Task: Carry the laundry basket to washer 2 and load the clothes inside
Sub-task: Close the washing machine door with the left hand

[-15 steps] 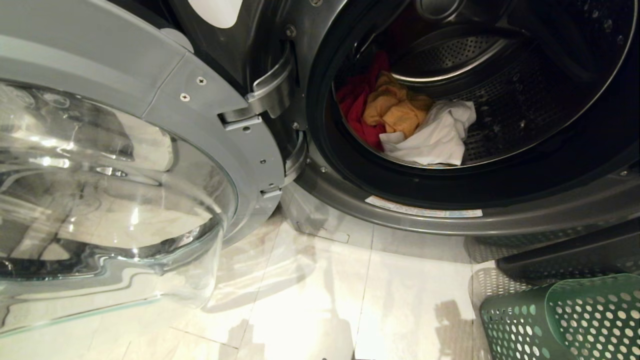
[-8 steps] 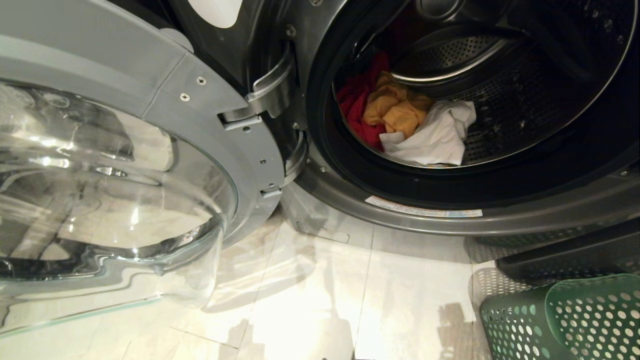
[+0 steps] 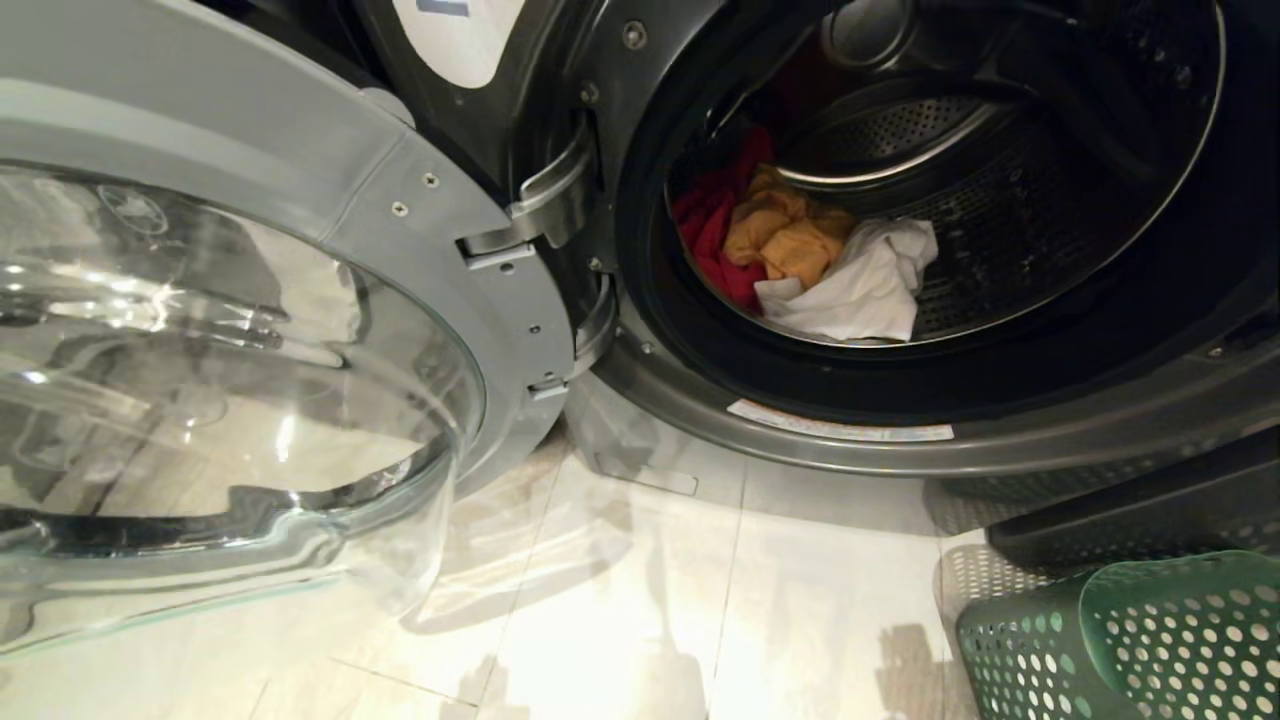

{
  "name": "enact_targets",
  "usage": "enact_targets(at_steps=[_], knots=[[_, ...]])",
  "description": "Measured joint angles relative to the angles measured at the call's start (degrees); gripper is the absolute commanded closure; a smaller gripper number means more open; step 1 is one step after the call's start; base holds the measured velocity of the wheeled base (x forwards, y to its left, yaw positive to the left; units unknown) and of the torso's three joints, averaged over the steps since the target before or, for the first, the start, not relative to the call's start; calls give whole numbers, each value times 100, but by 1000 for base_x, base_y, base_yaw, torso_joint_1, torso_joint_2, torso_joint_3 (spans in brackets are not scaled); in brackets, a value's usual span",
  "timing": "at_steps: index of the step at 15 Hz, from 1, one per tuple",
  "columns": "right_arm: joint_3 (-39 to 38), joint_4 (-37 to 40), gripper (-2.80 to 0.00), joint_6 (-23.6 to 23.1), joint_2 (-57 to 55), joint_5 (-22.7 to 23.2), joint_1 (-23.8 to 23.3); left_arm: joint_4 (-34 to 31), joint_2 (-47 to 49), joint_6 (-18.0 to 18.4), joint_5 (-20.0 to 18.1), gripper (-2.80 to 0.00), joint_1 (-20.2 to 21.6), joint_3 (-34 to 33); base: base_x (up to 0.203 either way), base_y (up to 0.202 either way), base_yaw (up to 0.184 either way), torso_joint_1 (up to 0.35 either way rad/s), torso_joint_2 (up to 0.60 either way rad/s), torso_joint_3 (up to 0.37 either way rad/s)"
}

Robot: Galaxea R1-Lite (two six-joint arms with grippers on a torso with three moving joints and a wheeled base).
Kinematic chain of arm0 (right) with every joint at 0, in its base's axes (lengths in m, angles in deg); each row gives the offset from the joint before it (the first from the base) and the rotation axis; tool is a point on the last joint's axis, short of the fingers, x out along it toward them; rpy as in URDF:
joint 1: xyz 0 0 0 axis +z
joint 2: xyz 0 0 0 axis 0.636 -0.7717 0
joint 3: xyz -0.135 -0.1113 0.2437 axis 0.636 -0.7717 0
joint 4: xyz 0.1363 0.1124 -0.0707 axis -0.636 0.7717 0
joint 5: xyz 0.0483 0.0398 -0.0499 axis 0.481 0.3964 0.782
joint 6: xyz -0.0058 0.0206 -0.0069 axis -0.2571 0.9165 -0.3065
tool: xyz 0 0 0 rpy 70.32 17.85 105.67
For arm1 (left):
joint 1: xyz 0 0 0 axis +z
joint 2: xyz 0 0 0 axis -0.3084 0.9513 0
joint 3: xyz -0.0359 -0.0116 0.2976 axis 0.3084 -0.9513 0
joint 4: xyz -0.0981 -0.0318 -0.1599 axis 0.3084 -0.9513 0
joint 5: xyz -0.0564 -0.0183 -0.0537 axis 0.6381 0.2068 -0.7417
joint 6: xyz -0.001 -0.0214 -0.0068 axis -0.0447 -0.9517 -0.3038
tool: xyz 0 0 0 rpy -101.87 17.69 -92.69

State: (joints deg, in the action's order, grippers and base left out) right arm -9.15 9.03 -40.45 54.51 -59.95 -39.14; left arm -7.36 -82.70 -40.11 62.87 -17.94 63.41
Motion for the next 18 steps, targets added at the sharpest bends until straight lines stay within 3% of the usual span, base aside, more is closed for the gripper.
enact_targets(at_steps=[18], knots=[[0,15,0,1,-7,14,2,43,-3,-69,11,0,13,0,0,0,0,3,2,202]])
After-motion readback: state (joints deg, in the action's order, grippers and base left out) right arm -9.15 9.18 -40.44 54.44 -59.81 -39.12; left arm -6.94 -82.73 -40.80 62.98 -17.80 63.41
